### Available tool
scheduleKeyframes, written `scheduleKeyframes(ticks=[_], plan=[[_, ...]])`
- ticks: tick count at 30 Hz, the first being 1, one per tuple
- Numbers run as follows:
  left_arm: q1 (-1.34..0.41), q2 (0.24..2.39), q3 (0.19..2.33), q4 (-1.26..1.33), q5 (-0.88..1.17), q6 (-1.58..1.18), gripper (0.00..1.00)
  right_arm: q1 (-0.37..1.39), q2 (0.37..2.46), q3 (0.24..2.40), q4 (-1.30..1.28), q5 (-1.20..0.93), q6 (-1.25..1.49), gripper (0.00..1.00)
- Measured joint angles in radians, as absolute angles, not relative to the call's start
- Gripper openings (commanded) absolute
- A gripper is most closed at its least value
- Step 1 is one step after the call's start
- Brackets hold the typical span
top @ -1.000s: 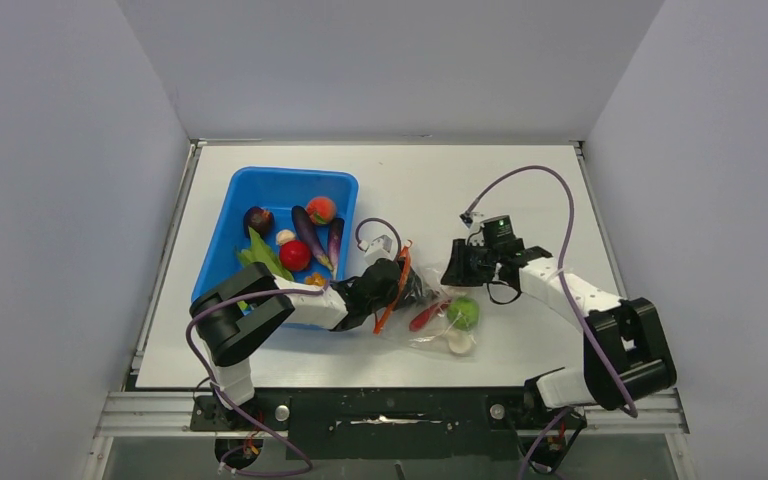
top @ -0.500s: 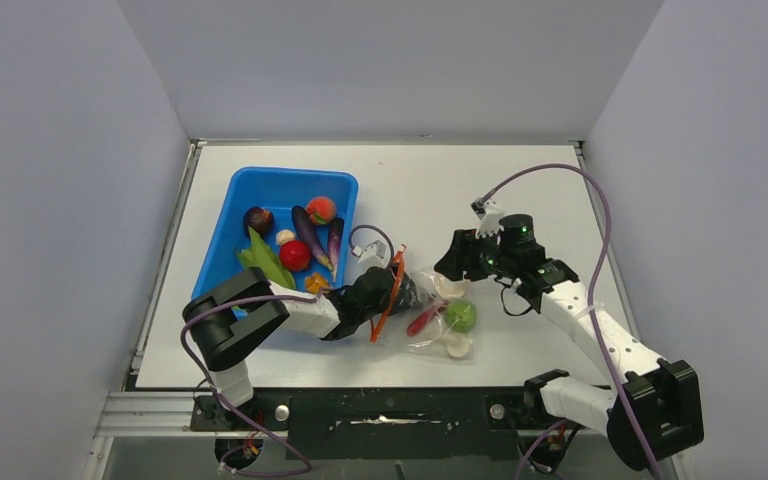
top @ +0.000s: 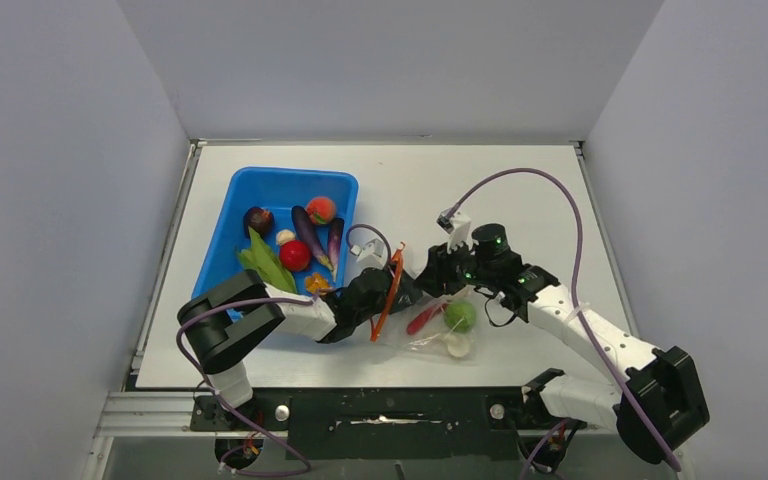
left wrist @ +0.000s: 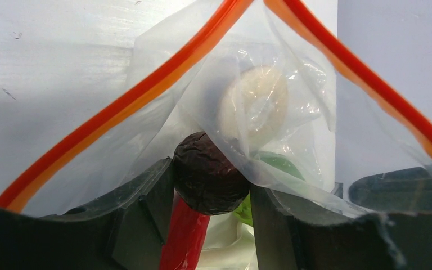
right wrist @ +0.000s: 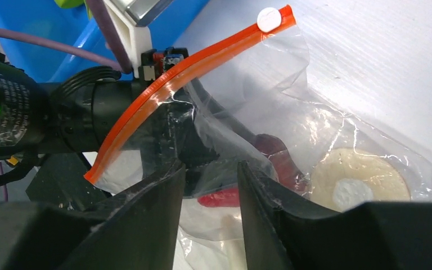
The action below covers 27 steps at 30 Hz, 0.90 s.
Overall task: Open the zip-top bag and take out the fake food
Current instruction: Pick up the fake fruit from the zipper food storage bag.
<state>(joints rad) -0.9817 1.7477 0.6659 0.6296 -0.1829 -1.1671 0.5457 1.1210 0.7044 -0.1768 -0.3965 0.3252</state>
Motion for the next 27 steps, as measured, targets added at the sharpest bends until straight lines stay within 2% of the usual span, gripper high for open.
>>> scheduleKeyframes(ticks=[2,5,6,9,11,16,27], plan=[[-0.982,1.744,0.661,0.635,-0.183,-1.167,0.02,0.546,1.131,0.704,-0.181,-0.4,0.323,0.39],[-0.983,1.744,0.657,0.645,-0.183,-1.168,0.02,0.546,1.136,0.704,-0.18,-0.417,0.326,0.47],[-0.983,1.744,0.657,0.648,-0.183,-1.168,0.02,0.547,1.137,0.704,-0.178,-0.427,0.329,0.46],[-0.983,1.744,0.657,0.661,-0.182,-1.169,0.01,0.554,1.14,0.704,-0.165,-0.455,0.333,0.35],[-0.983,1.744,0.657,0.668,-0.18,-1.171,0.01,0.559,1.151,0.704,-0.154,-0.464,0.337,0.22],[-0.983,1.744,0.647,0.666,-0.183,-1.17,0.0,0.564,1.186,0.709,-0.165,-0.443,0.342,0.02],[-0.986,1.692,0.627,0.651,-0.191,-1.17,0.0,0.564,1.119,0.748,-0.279,-0.294,0.24,0.0]])
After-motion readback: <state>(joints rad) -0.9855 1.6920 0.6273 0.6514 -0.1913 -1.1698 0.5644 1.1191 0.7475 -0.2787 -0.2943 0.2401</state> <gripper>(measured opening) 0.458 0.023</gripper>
